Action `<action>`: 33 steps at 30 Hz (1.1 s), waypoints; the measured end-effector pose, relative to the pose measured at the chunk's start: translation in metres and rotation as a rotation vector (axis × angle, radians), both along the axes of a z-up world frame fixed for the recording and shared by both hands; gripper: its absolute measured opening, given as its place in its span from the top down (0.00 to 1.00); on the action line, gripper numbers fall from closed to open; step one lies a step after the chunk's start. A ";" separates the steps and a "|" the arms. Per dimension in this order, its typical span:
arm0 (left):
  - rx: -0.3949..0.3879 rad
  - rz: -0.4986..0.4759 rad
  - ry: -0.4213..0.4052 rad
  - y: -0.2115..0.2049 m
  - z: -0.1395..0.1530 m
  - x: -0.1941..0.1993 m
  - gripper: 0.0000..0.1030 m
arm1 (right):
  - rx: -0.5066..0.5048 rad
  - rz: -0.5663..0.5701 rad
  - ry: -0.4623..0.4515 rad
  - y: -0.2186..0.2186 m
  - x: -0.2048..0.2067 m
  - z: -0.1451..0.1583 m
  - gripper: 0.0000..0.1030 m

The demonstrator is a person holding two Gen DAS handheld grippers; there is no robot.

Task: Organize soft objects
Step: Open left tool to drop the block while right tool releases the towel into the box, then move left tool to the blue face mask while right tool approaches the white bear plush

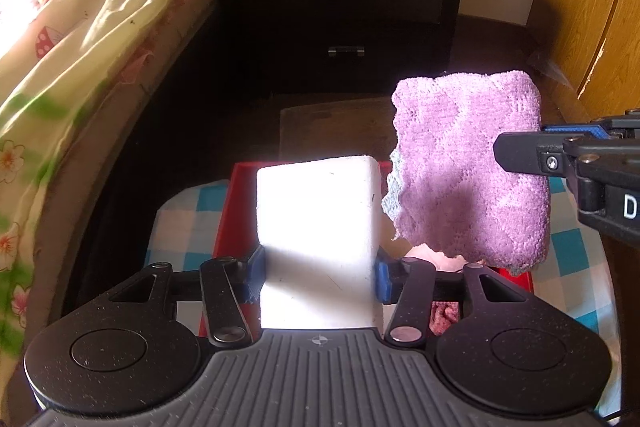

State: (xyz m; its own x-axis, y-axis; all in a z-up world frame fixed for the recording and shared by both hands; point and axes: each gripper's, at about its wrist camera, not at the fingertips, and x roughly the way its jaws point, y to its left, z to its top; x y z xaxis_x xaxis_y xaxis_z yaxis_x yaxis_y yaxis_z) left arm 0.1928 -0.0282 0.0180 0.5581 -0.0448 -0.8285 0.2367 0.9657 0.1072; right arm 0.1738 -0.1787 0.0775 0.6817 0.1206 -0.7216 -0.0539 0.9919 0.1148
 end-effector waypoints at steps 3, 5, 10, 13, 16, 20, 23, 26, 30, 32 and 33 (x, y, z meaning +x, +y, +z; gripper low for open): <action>0.010 0.012 0.011 -0.001 -0.009 0.006 0.45 | 0.017 0.003 0.021 -0.003 0.009 -0.014 1.00; 0.017 0.015 0.017 -0.001 -0.014 0.009 0.40 | 0.032 0.009 0.037 -0.004 0.013 -0.022 1.00; 0.027 0.032 0.021 -0.003 -0.020 0.011 0.28 | 0.049 -0.006 0.038 -0.010 0.016 -0.029 0.98; 0.029 0.033 0.025 -0.003 -0.020 0.009 0.23 | 0.050 -0.014 0.040 -0.012 0.015 -0.030 0.95; 0.033 0.032 0.019 -0.004 -0.017 0.005 0.23 | 0.047 -0.020 0.041 -0.014 0.012 -0.029 0.93; 0.037 0.031 0.017 -0.005 -0.011 -0.002 0.23 | 0.037 -0.023 0.051 -0.015 0.005 -0.028 0.89; 0.041 0.026 0.018 -0.008 -0.006 -0.009 0.23 | 0.027 -0.025 0.059 -0.015 -0.001 -0.026 0.89; 0.043 0.020 0.017 -0.009 -0.003 -0.017 0.22 | 0.019 -0.023 0.064 -0.015 -0.007 -0.025 0.89; 0.036 0.014 0.019 -0.010 0.000 -0.026 0.22 | 0.010 -0.023 0.070 -0.015 -0.017 -0.024 0.87; 0.032 0.010 0.023 -0.010 0.000 -0.031 0.22 | 0.010 -0.022 0.076 -0.015 -0.022 -0.024 0.86; 0.031 0.006 0.027 -0.011 -0.001 -0.034 0.22 | 0.010 -0.022 0.080 -0.016 -0.026 -0.025 0.86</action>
